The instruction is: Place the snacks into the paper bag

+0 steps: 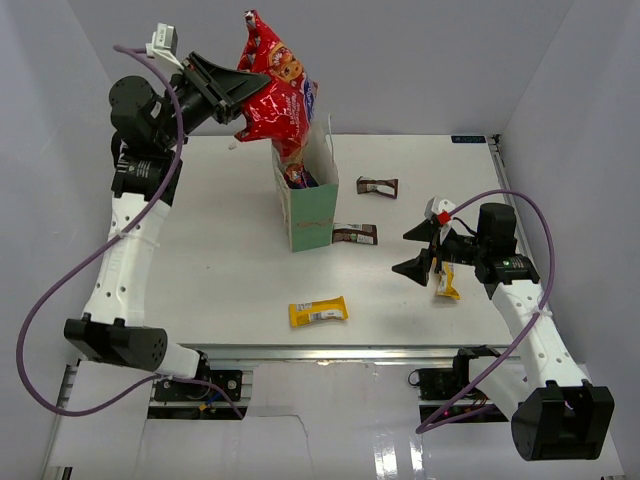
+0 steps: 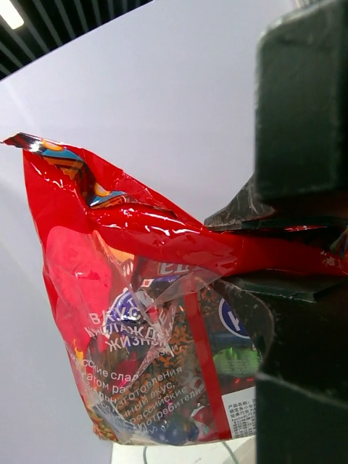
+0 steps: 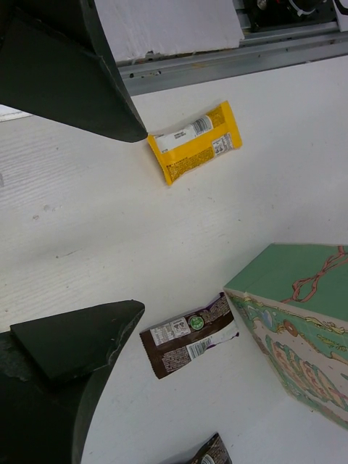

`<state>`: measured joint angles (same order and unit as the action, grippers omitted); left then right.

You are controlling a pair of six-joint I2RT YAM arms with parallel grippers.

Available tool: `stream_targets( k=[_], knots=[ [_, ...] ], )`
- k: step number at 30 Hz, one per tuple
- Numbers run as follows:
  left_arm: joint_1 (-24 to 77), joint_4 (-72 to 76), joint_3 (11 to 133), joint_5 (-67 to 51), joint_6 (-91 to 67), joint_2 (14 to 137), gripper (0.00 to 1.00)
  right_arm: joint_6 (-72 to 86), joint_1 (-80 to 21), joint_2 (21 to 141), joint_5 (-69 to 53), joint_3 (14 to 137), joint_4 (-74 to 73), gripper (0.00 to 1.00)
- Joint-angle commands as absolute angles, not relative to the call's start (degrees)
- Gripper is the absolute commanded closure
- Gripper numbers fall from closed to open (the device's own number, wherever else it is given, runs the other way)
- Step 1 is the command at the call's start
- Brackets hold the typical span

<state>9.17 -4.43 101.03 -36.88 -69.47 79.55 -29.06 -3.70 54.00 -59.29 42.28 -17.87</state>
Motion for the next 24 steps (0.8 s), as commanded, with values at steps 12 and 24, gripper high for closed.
stream_targets(
  k=[12, 24],
  knots=[
    [9.14, 0.62, 107.14, -32.52, -68.29, 87.36, 1.00, -28.83, -2.99, 53.70, -59.94, 42.10, -16.00, 0.05],
    [9.14, 2.98, 98.28, -35.68, -65.66, 87.01, 1.00, -28.83, -2.99, 53.79, -59.94, 42.01, -16.00, 0.05]
  ],
)
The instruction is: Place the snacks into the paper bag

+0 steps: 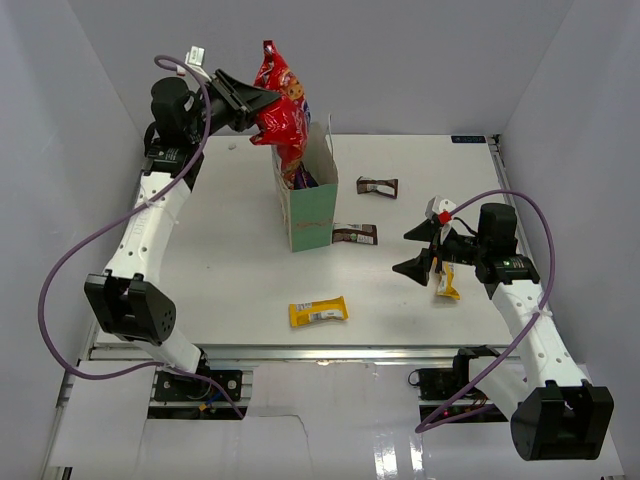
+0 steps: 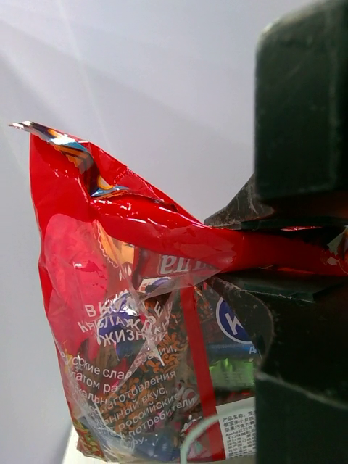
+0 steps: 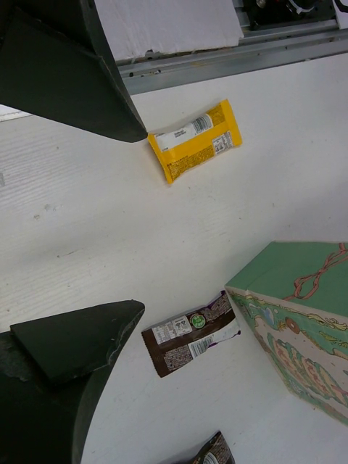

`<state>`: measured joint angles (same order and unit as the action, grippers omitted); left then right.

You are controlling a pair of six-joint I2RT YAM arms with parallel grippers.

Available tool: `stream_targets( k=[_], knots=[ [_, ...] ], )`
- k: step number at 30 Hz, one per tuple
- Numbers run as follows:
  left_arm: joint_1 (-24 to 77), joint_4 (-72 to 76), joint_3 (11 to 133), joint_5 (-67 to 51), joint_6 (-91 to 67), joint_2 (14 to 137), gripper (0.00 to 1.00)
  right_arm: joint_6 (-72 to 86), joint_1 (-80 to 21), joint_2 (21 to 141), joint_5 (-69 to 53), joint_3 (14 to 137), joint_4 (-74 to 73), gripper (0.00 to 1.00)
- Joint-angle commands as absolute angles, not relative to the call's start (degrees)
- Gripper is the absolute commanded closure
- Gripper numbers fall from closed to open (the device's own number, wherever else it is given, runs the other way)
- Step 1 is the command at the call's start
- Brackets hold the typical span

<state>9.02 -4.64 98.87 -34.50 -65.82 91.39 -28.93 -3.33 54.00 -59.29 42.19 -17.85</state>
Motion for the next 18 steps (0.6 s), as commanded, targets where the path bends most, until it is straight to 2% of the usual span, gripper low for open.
stream_targets(
  k=[1, 18],
  knots=[
    [9.23, 3.25, 97.65, -36.12, -65.57, 86.92, 1.00, -28.83, -2.90, 53.79, -60.03, 42.01, -16.00, 0.05],
    [9.14, 6.59, 92.55, -39.99, -64.42, 87.10, 1.00, -28.83, -2.90, 53.96, -60.38, 42.01, -16.08, 0.05]
  ],
)
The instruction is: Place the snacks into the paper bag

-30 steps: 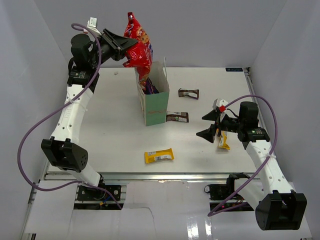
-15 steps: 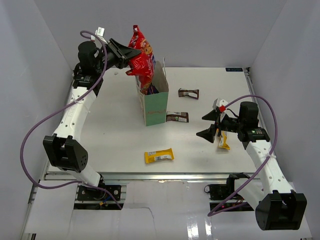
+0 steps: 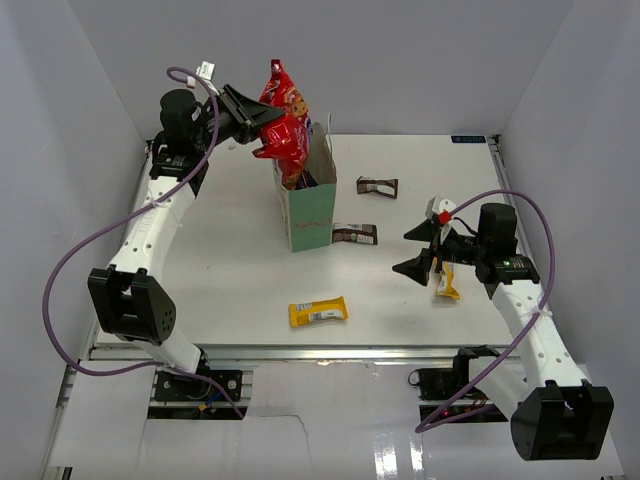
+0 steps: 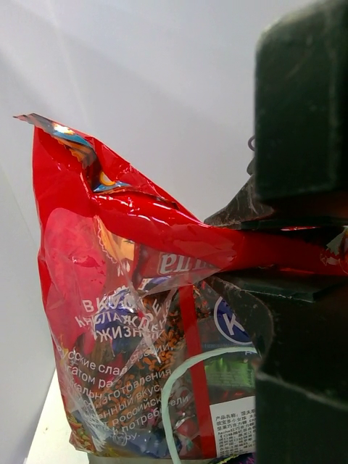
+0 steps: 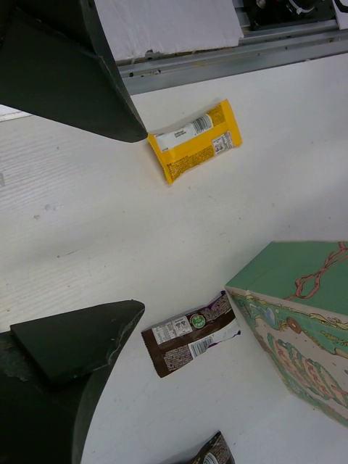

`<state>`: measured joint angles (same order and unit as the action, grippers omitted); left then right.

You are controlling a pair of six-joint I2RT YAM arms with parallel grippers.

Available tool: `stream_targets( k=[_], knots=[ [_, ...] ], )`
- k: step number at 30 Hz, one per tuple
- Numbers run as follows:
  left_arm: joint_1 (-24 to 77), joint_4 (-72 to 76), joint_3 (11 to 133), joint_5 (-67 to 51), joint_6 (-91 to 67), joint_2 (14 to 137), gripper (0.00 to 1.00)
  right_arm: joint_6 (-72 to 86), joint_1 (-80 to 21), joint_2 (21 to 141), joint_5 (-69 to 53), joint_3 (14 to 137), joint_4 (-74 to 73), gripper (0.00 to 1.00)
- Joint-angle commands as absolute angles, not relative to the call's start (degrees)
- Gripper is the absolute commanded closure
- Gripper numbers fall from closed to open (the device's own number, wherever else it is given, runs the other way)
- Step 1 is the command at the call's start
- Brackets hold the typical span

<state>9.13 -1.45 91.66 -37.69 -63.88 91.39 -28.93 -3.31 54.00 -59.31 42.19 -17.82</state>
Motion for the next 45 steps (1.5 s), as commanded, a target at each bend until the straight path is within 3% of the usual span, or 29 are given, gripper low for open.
stream_targets(
  k=[1, 4, 7, 8, 14, 20, 37, 45],
  knots=[
    [9.14, 6.94, 92.37, -40.43, -64.42, 87.19, 1.00, -28.92, -2.90, 53.96, -60.38, 42.01, -16.08, 0.05],
    [9.23, 7.29, 92.02, -41.40, -64.34, 87.63, 1.00, -28.83, -2.90, 54.05, -60.38, 42.01, -16.08, 0.05],
    [9.14, 7.29, 91.32, -41.92, -64.07, 87.45, 0.92, -28.92, -2.81, 54.05, -60.38, 42.01, -16.08, 0.05],
    [9.23, 7.29, 90.97, -41.92, -63.99, 87.36, 0.84, -28.92, -2.81, 54.14, -60.47, 42.01, -16.08, 0.05],
    [9.14, 7.21, 90.70, -41.84, -63.72, 87.10, 0.56, -28.92, -2.81, 54.32, -60.38, 41.92, -16.08, 0.05],
    [9.14, 6.68, 91.06, -41.75, -63.11, 87.10, 0.40, -28.92, -2.81, 54.40, -60.56, 41.92, -16.08, 0.05],
    [9.14, 5.80, 92.99, -41.48, -61.96, 86.66, 0.29, -28.83, -2.81, 54.67, -60.29, 41.92, -16.08, 0.05],
    [9.14, 3.35, 97.99, -40.26, -59.07, 86.22, 0.19, -27.77, -2.81, 55.11, -59.24, 41.84, -15.56, 0.05]
  ],
)
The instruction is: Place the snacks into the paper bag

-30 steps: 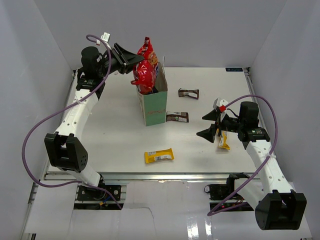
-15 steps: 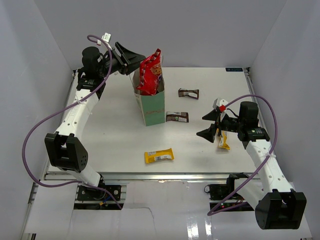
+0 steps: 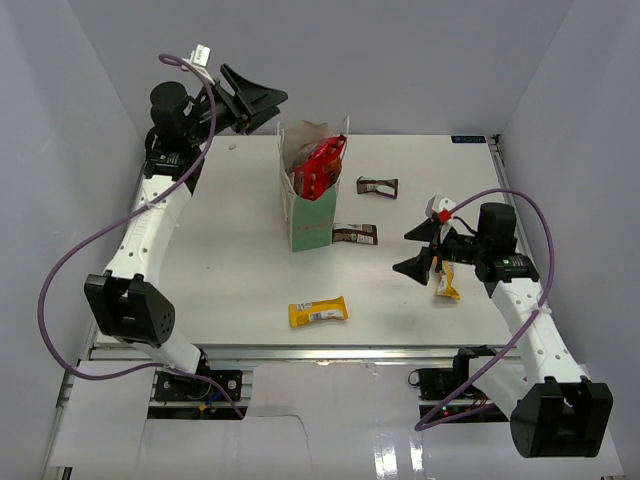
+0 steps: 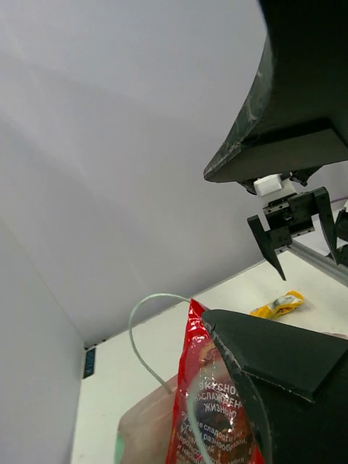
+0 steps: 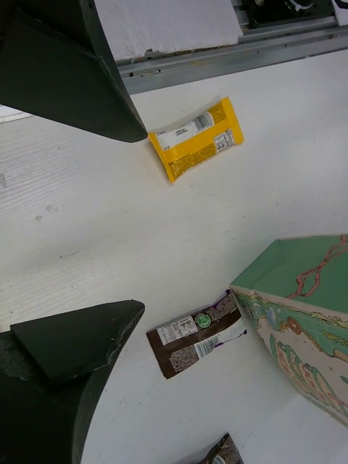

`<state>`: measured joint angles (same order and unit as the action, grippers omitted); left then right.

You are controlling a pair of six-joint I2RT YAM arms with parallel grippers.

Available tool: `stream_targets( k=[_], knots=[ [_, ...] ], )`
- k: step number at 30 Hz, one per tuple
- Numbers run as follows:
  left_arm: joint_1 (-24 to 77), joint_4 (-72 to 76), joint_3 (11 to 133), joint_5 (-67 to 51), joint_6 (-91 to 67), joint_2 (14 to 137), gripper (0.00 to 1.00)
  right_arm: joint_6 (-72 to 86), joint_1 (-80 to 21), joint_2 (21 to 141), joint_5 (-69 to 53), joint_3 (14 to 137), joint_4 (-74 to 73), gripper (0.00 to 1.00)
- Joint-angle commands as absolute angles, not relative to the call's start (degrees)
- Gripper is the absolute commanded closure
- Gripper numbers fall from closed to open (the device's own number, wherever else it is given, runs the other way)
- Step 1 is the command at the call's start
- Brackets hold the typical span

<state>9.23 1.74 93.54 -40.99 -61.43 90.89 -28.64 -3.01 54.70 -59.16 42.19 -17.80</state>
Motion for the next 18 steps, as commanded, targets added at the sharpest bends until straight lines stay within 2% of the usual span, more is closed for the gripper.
stream_targets(
  k=[1, 6, 10, 18],
  knots=[
    [9.23, 2.73, 98.87, -39.56, -58.37, 86.31, 0.18, -27.69, -2.81, 55.11, -59.15, 41.84, -15.47, 0.05],
    [9.14, 0.35, 102.22, -37.71, -53.63, 84.47, 0.17, -26.11, -2.55, 55.37, -56.79, 41.75, -14.59, 0.05],
    [9.23, -5.09, 99.15, -36.31, -45.02, 78.51, 0.17, -23.73, -2.37, 56.59, -48.80, 41.75, -13.01, 0.03],
    [9.14, -13.78, 67.99, -27.78, -28.67, 51.71, 0.13, -37.33, -8.77, 64.15, -41.93, 45.52, -18.28, 0.06]
  ],
)
